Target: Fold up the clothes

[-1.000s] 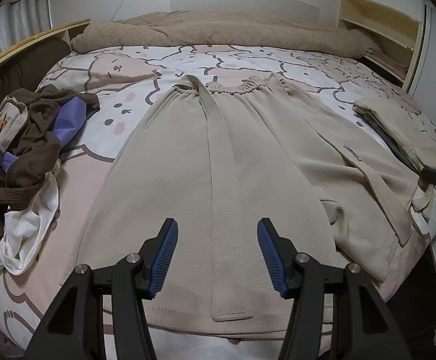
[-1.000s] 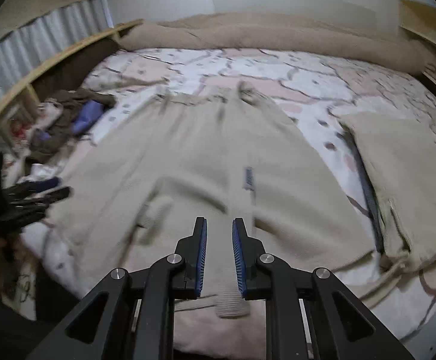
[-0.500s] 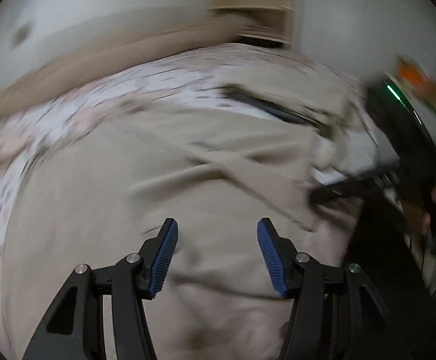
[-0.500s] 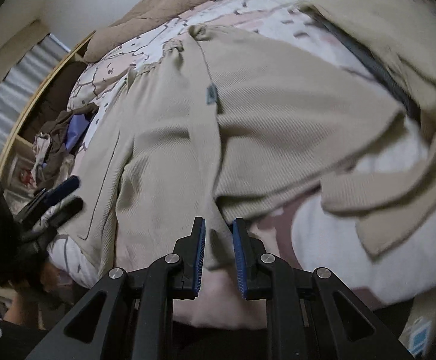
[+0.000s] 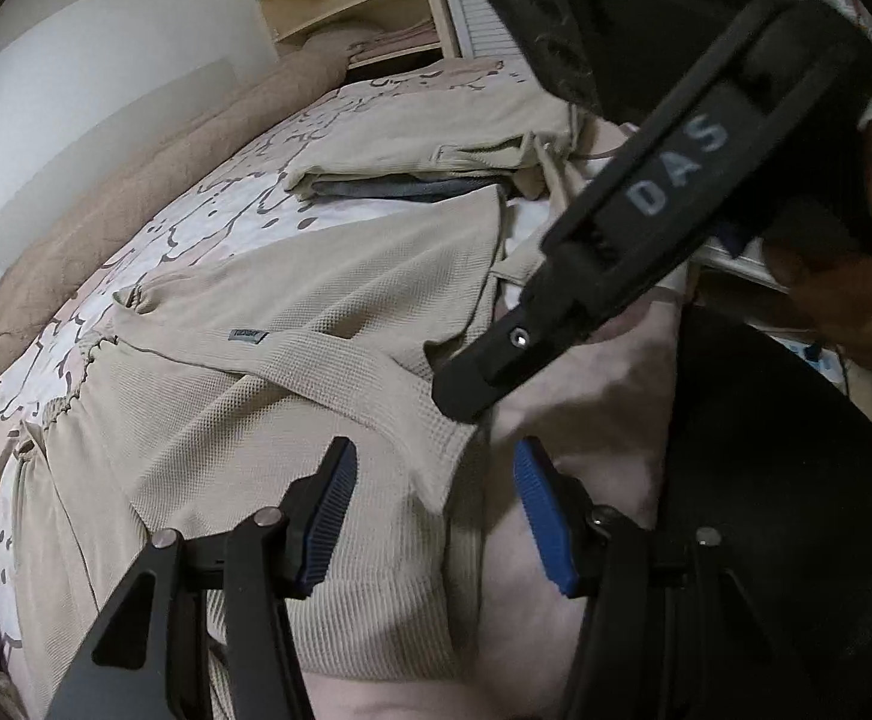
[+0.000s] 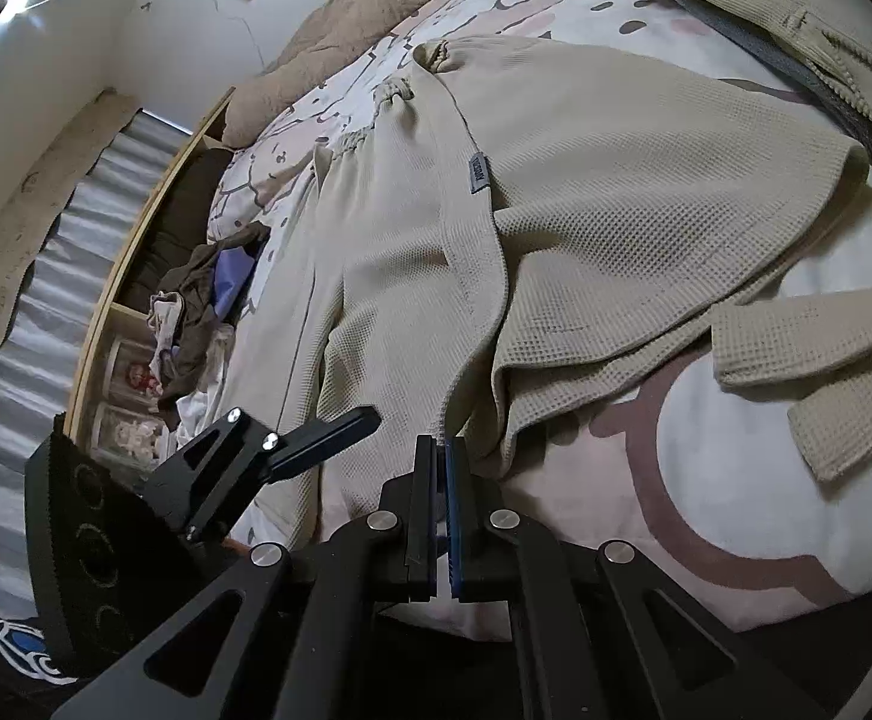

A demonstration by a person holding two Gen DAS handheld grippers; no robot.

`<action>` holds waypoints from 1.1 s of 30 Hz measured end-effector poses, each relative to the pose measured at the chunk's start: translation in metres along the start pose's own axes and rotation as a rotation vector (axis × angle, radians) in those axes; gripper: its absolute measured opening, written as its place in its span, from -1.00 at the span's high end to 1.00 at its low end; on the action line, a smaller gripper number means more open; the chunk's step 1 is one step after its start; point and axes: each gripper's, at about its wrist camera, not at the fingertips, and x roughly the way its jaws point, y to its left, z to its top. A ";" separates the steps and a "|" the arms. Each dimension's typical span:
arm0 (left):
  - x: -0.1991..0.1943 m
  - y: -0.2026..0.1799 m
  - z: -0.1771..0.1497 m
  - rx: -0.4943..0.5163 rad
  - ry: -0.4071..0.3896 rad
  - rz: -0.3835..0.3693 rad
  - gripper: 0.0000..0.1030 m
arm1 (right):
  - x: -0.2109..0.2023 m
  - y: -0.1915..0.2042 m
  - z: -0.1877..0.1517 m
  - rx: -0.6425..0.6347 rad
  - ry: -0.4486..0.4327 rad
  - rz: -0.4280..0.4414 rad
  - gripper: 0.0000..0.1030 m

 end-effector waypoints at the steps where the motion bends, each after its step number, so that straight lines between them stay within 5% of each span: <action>1: 0.003 0.000 0.001 -0.001 0.009 0.001 0.63 | 0.000 0.001 0.000 -0.002 0.000 0.000 0.94; 4: 0.009 0.000 0.002 -0.010 0.023 -0.010 0.89 | 0.000 0.004 0.001 -0.015 -0.002 -0.003 0.94; 8: 0.000 0.011 0.003 -0.077 0.000 0.009 0.91 | -0.005 0.009 0.003 -0.036 -0.016 -0.027 0.94; 16: -0.095 0.146 -0.021 -0.666 -0.149 0.141 0.92 | -0.049 0.015 0.020 -0.064 -0.184 -0.119 0.94; 21: -0.164 0.219 -0.079 -0.921 -0.219 0.374 0.92 | -0.049 -0.013 0.037 0.016 -0.195 -0.182 0.94; 23: -0.175 0.243 -0.107 -0.999 -0.186 0.470 0.92 | -0.046 -0.022 0.041 0.043 -0.192 -0.198 0.94; 26: -0.171 0.258 -0.138 -1.073 -0.125 0.517 0.92 | -0.039 -0.027 0.045 0.068 -0.181 -0.219 0.94; 33: -0.132 0.248 -0.172 -1.154 0.002 0.497 0.91 | -0.033 -0.021 0.048 0.022 -0.169 -0.294 0.94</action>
